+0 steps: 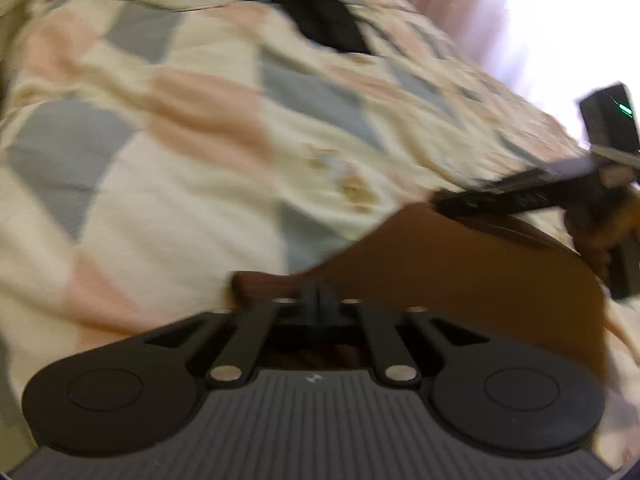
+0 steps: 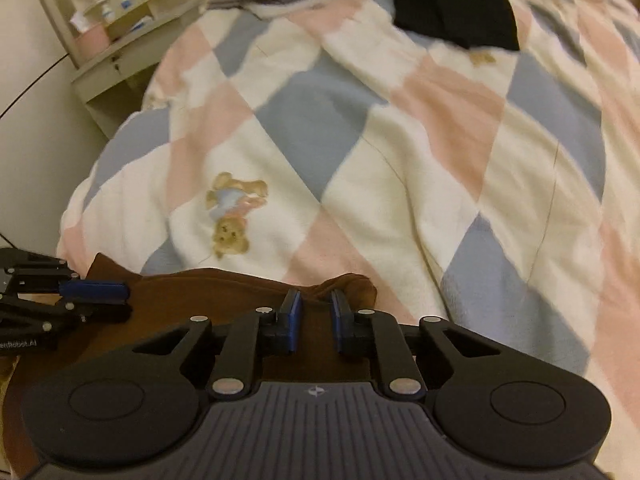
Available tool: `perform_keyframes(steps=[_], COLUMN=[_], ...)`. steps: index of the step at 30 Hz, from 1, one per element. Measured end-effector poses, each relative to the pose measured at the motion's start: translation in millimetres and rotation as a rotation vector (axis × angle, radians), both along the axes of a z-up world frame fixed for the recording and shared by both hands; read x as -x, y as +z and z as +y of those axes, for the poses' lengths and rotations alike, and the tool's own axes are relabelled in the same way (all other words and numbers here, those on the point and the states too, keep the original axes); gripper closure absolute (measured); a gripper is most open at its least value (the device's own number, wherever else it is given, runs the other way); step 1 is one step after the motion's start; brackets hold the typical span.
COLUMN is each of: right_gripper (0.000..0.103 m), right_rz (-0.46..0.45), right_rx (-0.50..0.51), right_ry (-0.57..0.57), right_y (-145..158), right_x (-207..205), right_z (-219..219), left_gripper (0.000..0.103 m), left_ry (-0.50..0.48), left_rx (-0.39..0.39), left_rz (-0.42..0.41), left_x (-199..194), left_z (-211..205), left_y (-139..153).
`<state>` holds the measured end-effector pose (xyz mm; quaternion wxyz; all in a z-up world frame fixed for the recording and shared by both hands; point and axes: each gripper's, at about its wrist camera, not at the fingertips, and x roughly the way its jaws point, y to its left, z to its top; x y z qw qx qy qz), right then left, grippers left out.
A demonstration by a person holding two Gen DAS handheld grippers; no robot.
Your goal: Fold clothes
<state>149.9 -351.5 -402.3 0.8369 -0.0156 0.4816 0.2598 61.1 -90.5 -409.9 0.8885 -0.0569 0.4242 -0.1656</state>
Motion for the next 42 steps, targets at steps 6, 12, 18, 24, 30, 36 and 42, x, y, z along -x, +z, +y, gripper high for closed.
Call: perform_keyframes(steps=[6, 12, 18, 24, 30, 36, 42], right_gripper=[0.076, 0.074, 0.075, 0.052, 0.060, 0.070, 0.070], right_rz=[-0.104, -0.283, -0.305, -0.229, -0.228, -0.297, -0.252], right_rx=[-0.037, -0.104, -0.013, 0.027, 0.038, 0.013, -0.019], right_ry=[-0.250, -0.296, -0.094, -0.155, -0.181, -0.176, -0.210], right_y=[24.9, 85.5, 62.5, -3.9, 17.6, 53.5, 55.8], right_x=[10.4, 93.2, 166.6, 159.3, 157.3, 193.5, 201.9], right_z=[-30.9, -55.6, -25.2, -40.7, -49.2, -43.3, -51.0], left_gripper=[0.095, 0.093, 0.088, 0.092, 0.094, 0.094, 0.094], left_ry=[0.133, 0.034, -0.113, -0.126, -0.051, -0.012, 0.043], left_rx=[-0.108, 0.004, -0.063, -0.228, -0.196, -0.217, -0.247], left_rz=[-0.040, -0.062, -0.048, -0.058, -0.018, 0.125, 0.200], left_x=[9.6, 75.5, 120.1, 115.2, 121.2, 122.0, 117.7], left_z=[7.4, -3.2, -72.6, -92.6, -80.0, -96.7, -103.8], left_y=[37.2, 89.0, 65.6, 17.5, 62.1, 67.1, 67.7])
